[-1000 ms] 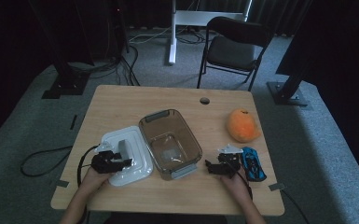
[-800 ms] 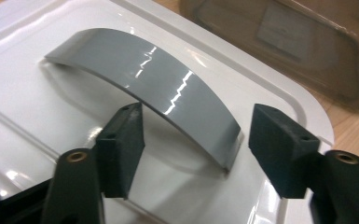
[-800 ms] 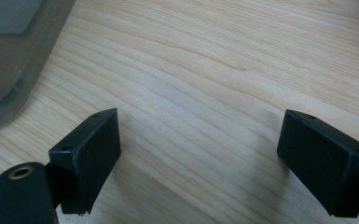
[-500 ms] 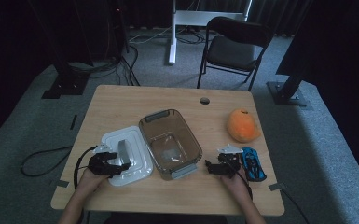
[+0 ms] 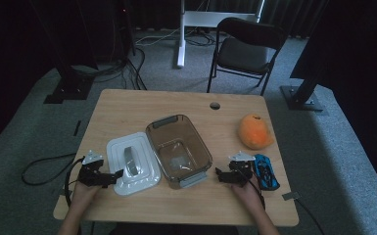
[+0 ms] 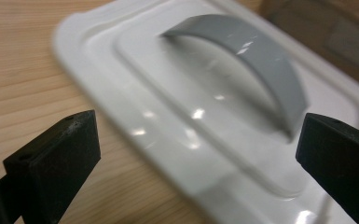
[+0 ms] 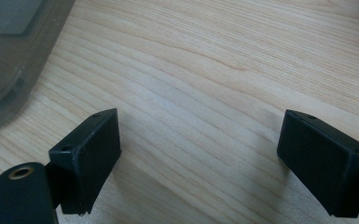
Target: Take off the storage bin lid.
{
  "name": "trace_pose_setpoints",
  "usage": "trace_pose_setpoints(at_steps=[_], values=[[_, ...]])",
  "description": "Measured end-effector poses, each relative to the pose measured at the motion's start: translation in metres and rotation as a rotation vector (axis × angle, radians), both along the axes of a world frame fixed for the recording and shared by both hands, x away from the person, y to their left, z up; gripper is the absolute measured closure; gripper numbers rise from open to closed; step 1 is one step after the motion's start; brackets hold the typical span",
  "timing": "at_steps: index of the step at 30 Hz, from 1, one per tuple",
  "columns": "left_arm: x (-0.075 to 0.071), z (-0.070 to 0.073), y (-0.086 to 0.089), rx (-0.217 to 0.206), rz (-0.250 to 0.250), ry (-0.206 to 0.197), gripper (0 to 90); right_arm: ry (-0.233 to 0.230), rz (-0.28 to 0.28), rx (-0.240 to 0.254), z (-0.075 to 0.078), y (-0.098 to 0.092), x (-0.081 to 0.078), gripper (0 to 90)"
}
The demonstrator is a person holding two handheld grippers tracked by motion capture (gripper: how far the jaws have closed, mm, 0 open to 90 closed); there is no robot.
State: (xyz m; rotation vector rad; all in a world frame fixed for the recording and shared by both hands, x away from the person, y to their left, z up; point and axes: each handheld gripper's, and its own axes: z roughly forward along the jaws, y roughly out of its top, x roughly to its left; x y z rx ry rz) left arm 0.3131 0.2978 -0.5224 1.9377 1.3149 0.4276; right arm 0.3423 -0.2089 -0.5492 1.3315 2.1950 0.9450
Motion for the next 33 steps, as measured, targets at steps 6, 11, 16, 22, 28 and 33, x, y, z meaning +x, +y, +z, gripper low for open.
trace_pose_setpoints(at_steps=[6, 11, 16, 22, 28, 33], values=[[-0.007, -0.002, 0.017, 0.005, 0.115, 0.0, 0.2, 0.0, 0.006, -0.001, 0.0, 0.0, 0.0, 12.3], [-0.011, -0.006, 0.026, 0.025, 0.153, 0.015, 0.2, 0.014, 0.005, -0.011, 0.001, 0.0, -0.001, 10.5], [-0.012, -0.01, 0.033, 0.049, 0.18, 0.036, 0.3, 0.035, 0.017, -0.022, 0.003, 0.002, 0.0, 10.5], [-0.01, -0.018, 0.032, 0.077, 0.17, 0.072, 0.3, 0.041, 0.019, -0.025, 0.005, 0.0, -0.001, 10.7], [-0.01, -0.019, 0.033, 0.08, 0.184, 0.067, 0.3, 0.05, 0.034, -0.007, 0.008, -0.001, -0.002, 10.8], [-0.009, -0.021, 0.027, 0.142, 0.186, 0.058, 0.3, 0.016, 0.031, 0.021, 0.021, -0.003, -0.006, 10.8]])
